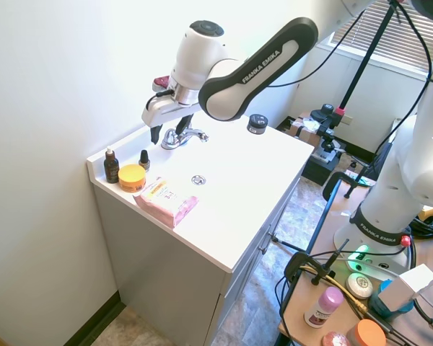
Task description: Turn on the hot water
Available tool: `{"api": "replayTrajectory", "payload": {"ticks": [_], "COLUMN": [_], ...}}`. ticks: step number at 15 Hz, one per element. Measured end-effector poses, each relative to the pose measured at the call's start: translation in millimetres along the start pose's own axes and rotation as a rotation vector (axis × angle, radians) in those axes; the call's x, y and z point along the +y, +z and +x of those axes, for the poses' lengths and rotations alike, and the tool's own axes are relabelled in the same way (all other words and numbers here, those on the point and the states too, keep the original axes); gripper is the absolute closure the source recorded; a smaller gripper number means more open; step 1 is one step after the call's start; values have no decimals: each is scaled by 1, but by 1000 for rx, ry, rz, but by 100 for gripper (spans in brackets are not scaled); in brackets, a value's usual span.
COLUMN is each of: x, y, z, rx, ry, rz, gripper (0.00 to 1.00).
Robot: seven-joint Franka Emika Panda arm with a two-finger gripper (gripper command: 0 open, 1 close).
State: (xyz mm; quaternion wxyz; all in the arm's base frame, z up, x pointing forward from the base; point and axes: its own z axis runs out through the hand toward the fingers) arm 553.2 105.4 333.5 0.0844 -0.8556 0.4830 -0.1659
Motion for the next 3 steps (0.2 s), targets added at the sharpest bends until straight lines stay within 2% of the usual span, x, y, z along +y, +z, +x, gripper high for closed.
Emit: {"api": "replayTrajectory", "payload": {"ticks": [3], "x": [13], "y": [-48], "z": [1], "rx": [-35], "ry": [-1], "rz": [27], "gripper": [0]}}
